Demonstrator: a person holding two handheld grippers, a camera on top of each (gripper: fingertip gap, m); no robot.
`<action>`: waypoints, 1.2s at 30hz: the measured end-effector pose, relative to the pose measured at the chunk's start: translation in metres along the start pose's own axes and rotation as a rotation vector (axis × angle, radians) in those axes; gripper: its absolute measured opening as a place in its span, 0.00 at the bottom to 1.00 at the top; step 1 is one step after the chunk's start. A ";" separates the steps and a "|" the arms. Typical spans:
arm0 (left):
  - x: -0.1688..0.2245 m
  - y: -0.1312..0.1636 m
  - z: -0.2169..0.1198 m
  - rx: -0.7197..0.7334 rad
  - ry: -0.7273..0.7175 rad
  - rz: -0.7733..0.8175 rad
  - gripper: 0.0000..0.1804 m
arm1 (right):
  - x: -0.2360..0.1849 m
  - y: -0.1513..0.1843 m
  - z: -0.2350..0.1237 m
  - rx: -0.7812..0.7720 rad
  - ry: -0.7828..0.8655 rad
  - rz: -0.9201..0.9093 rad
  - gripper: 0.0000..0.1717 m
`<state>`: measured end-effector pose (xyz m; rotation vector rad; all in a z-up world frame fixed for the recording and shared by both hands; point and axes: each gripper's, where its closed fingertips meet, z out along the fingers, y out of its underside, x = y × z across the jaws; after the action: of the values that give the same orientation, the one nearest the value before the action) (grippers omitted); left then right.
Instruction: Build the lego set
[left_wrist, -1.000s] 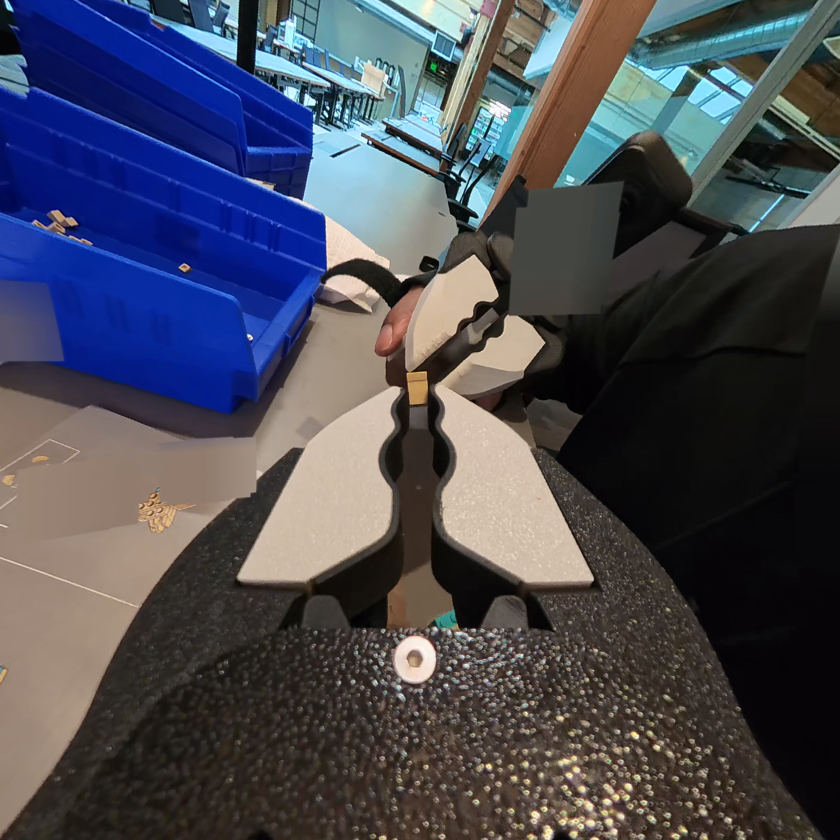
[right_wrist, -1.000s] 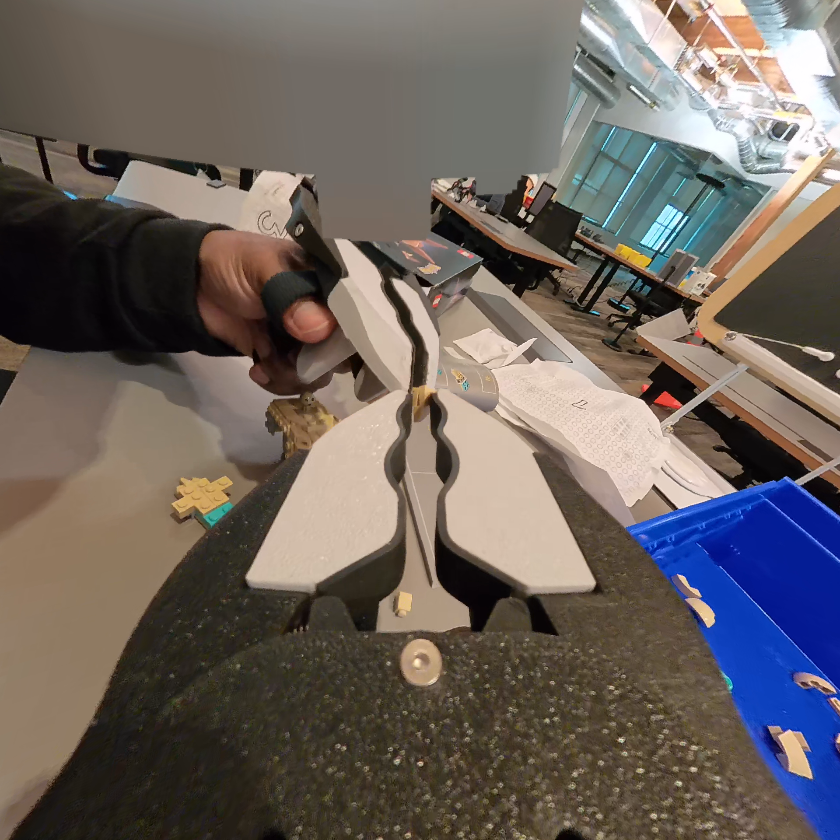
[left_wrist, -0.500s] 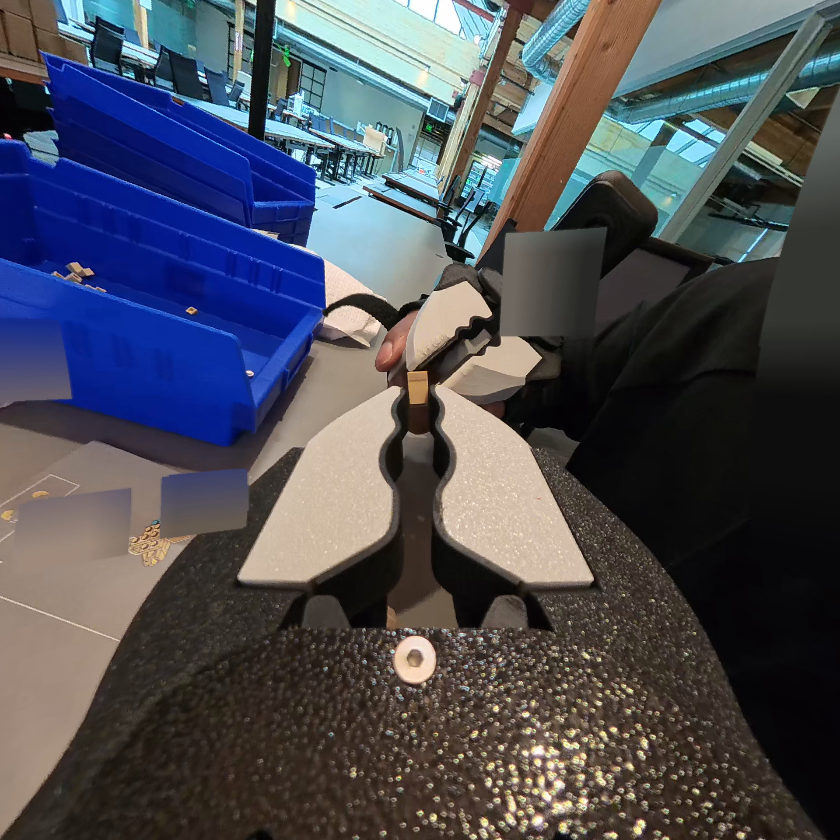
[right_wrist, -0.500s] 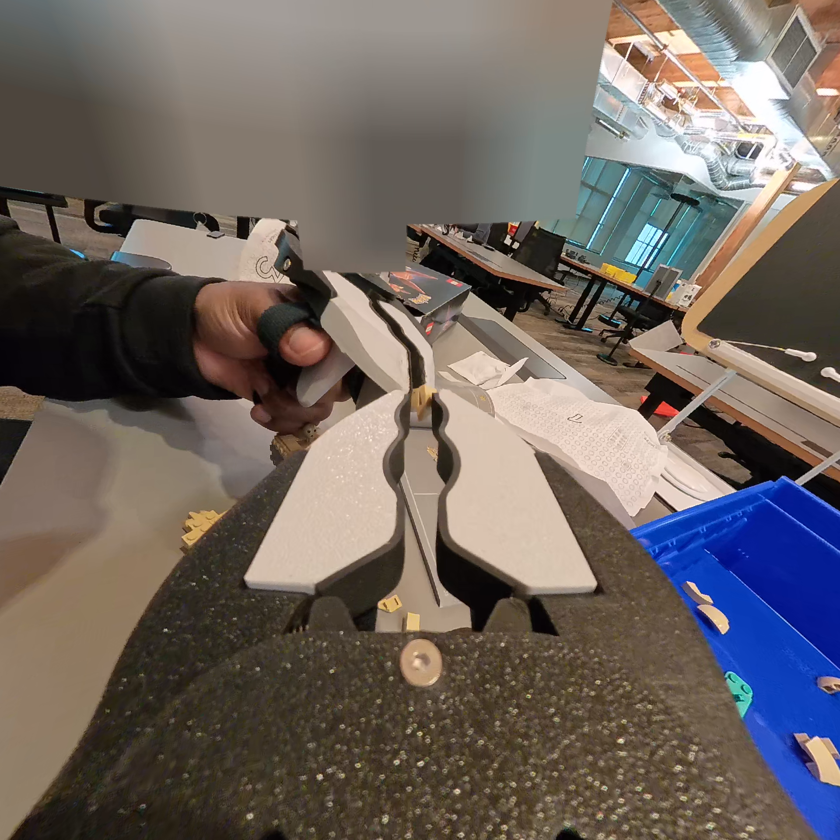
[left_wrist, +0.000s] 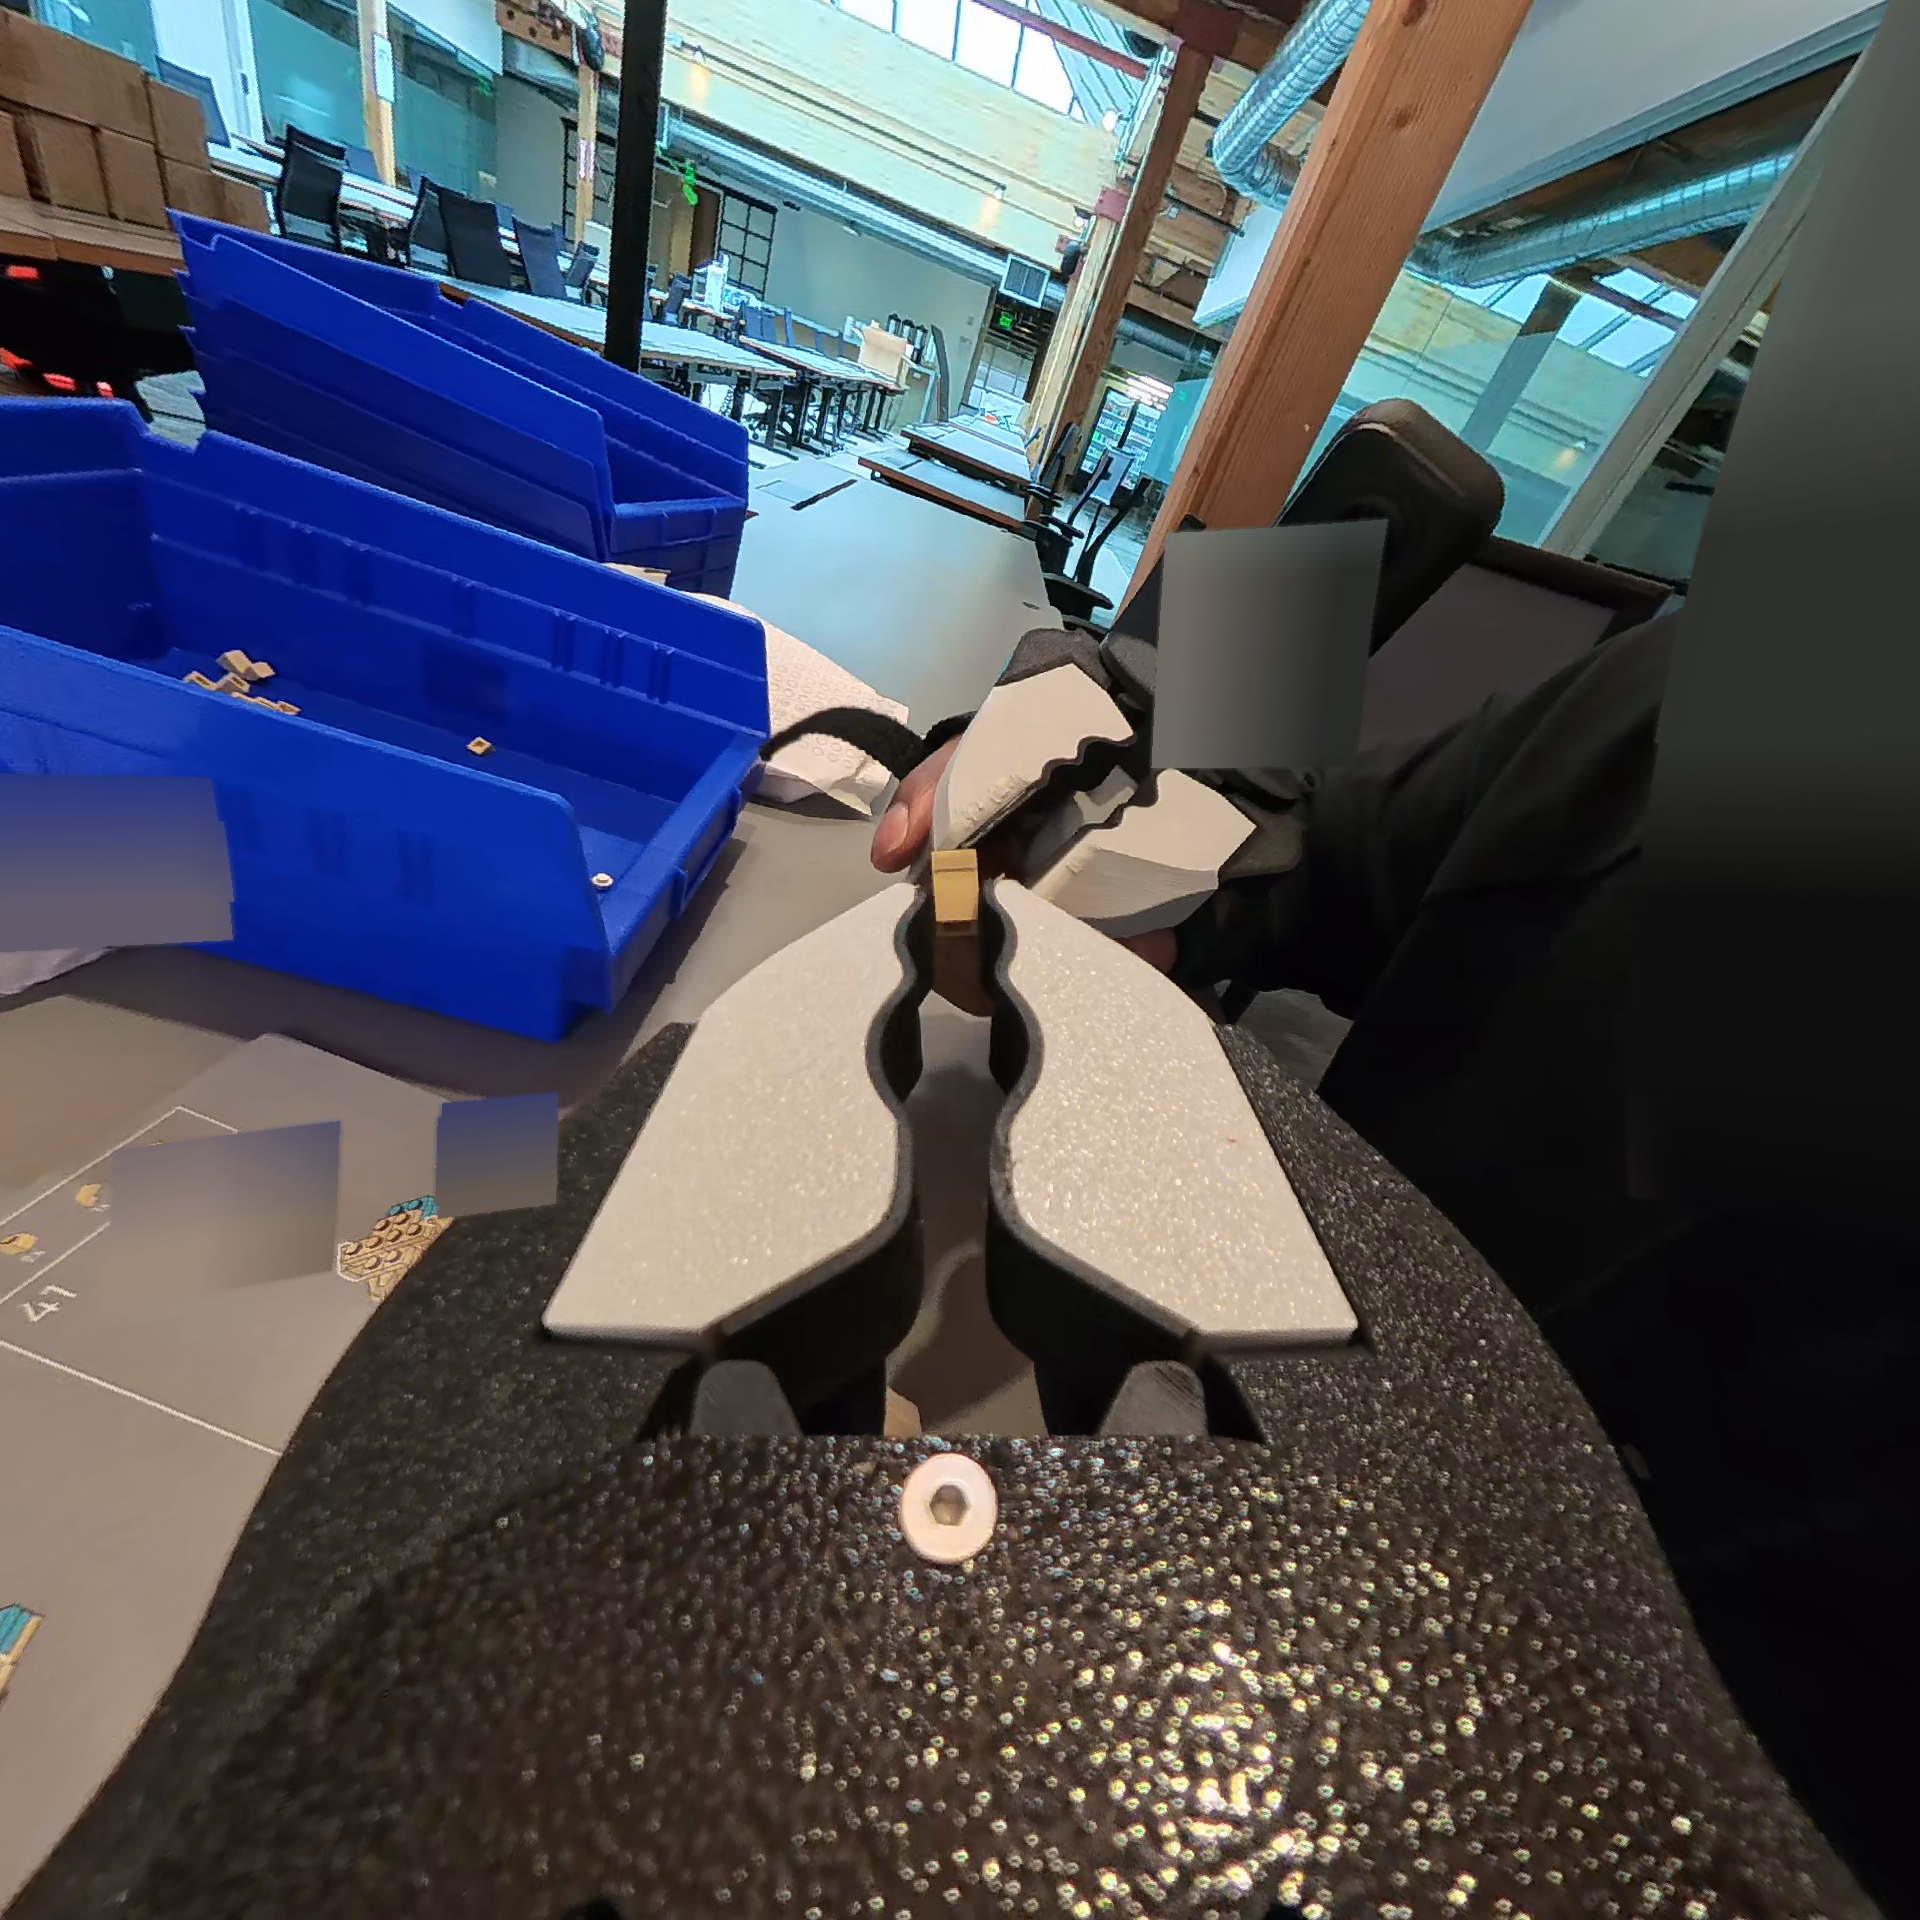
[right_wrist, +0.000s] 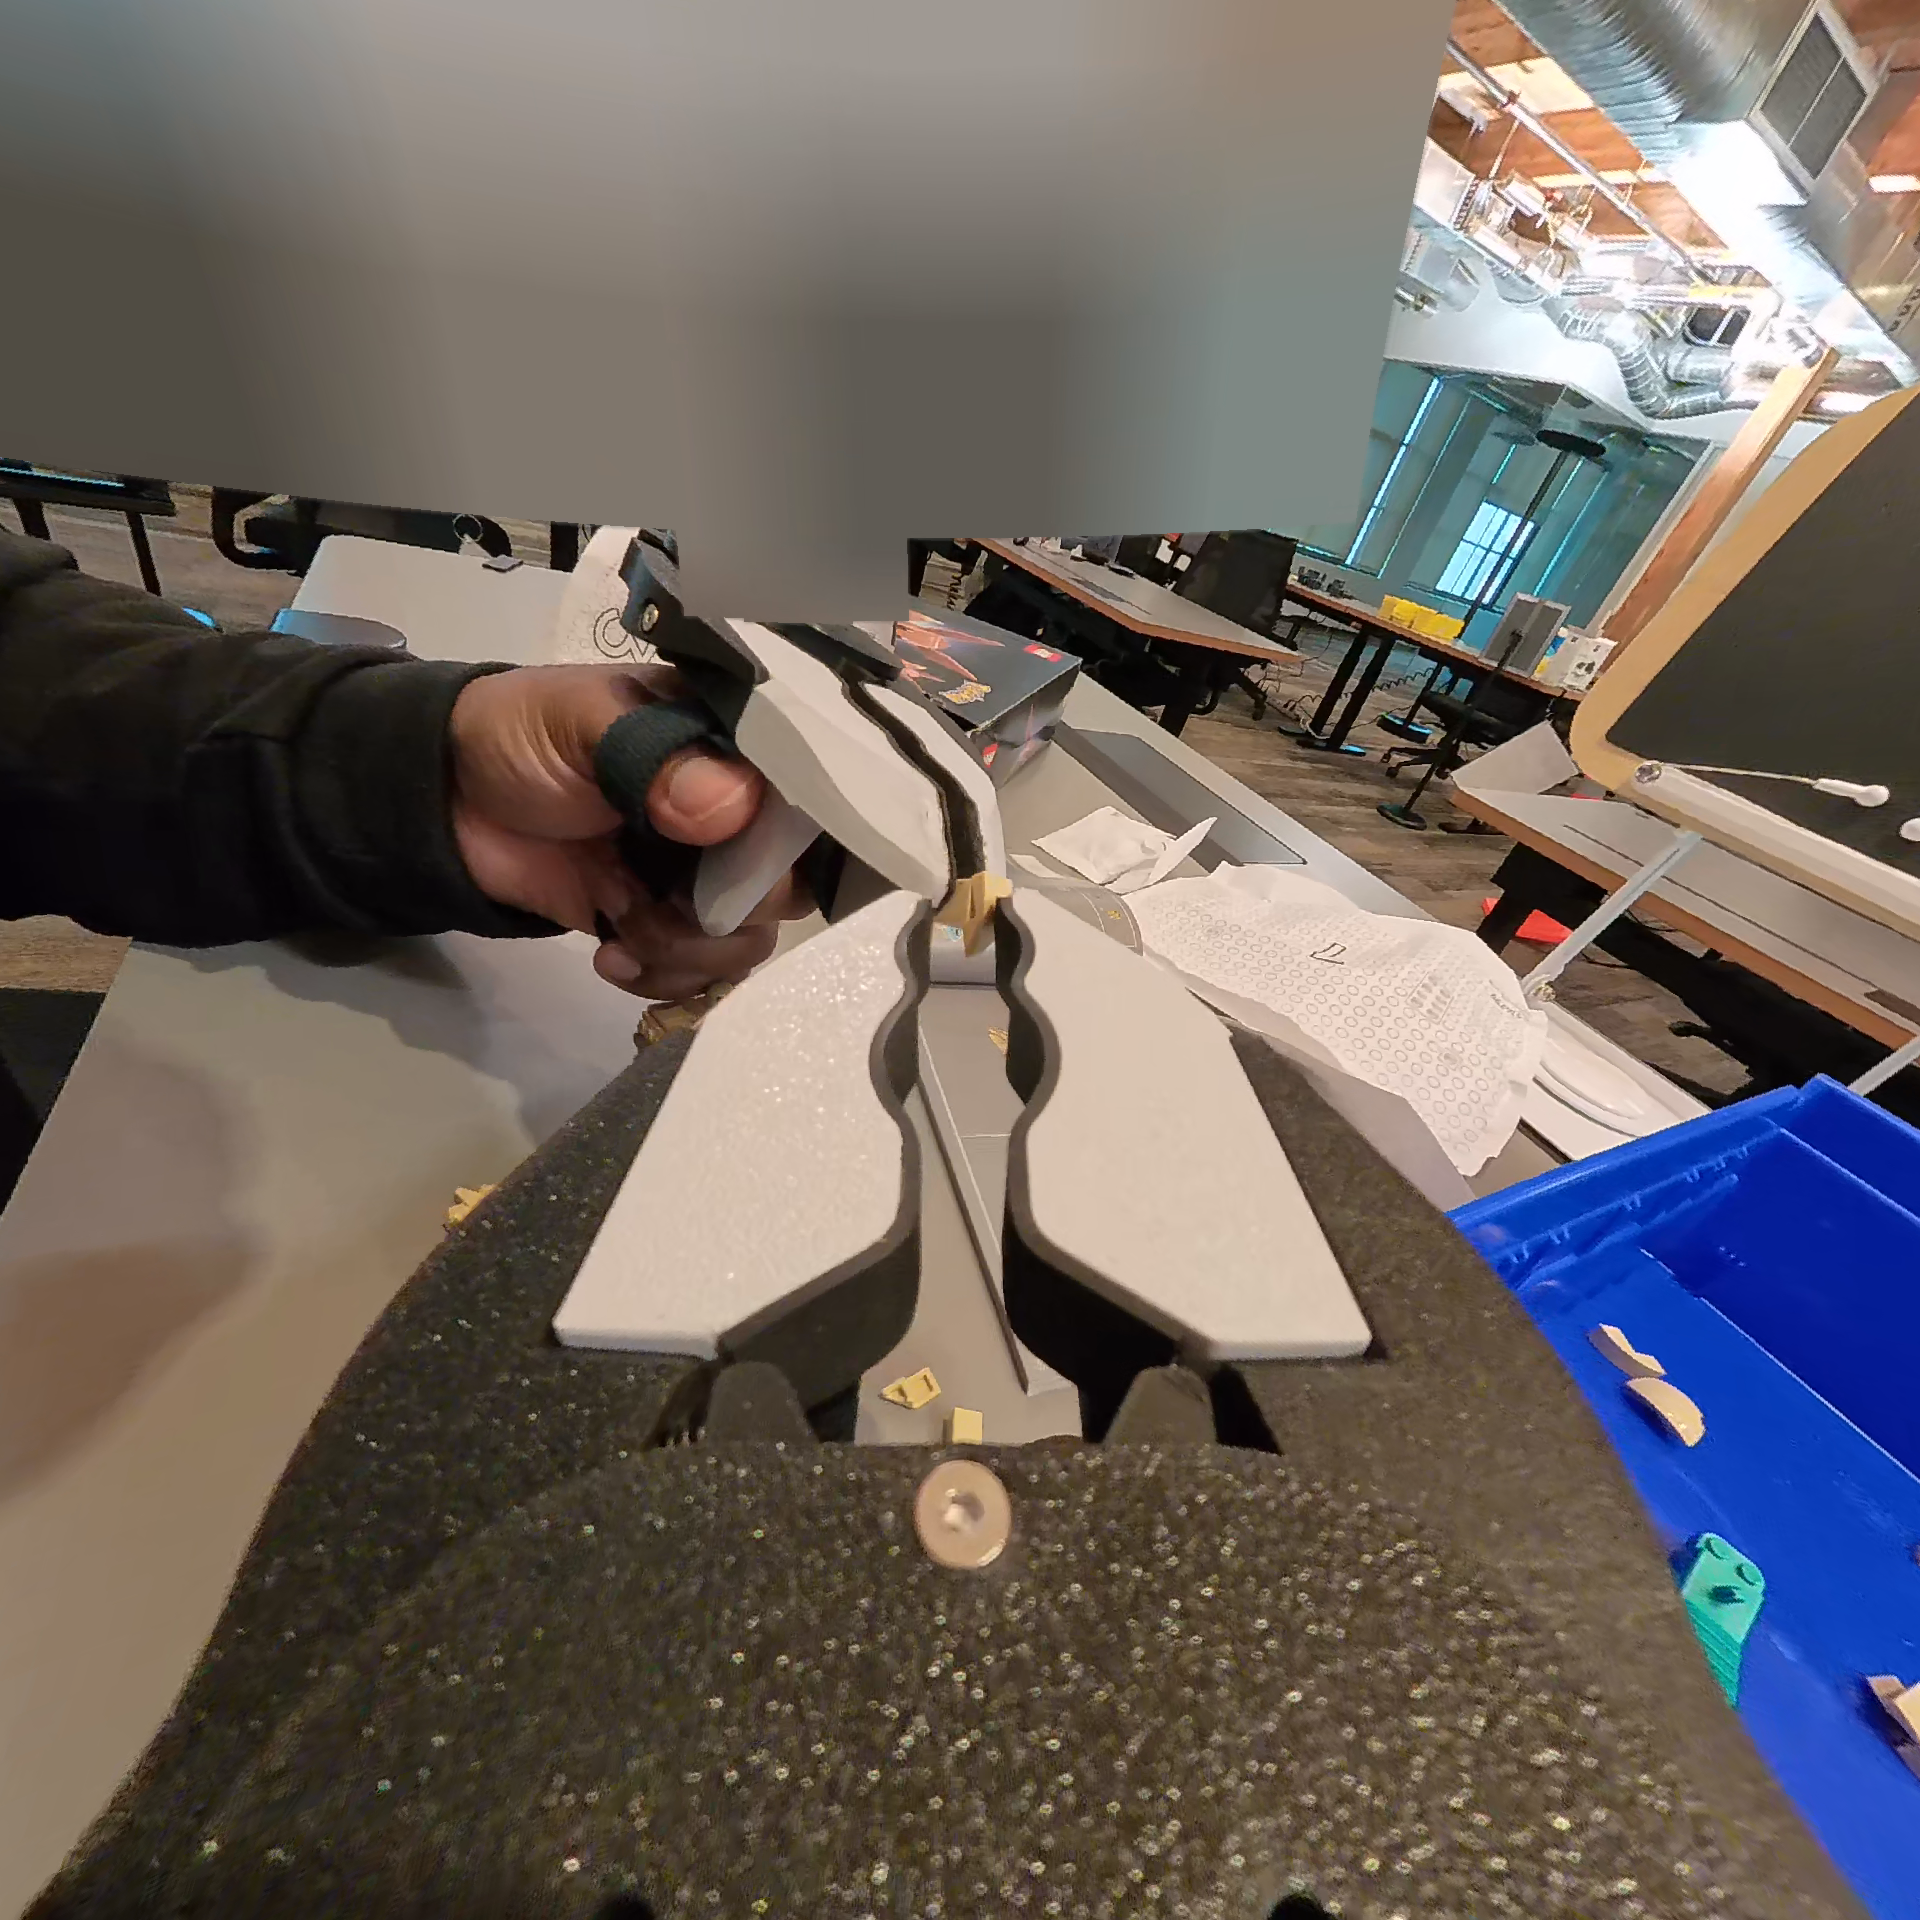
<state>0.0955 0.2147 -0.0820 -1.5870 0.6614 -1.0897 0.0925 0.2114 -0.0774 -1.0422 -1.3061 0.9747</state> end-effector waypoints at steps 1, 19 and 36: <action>0.000 0.000 0.000 0.000 -0.002 0.003 0.04 | 0.000 0.000 0.000 0.002 0.001 0.004 0.07; 0.006 -0.008 0.000 0.053 -0.016 -0.007 0.04 | 0.000 -0.008 -0.002 0.064 0.087 -0.013 0.06; -0.016 -0.012 -0.006 0.057 -0.249 0.164 0.04 | 0.013 0.027 0.007 -0.075 0.227 -0.050 0.00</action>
<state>0.0815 0.2289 -0.0751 -1.5589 0.5759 -0.7685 0.0868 0.2311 -0.1001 -1.1374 -1.1820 0.7501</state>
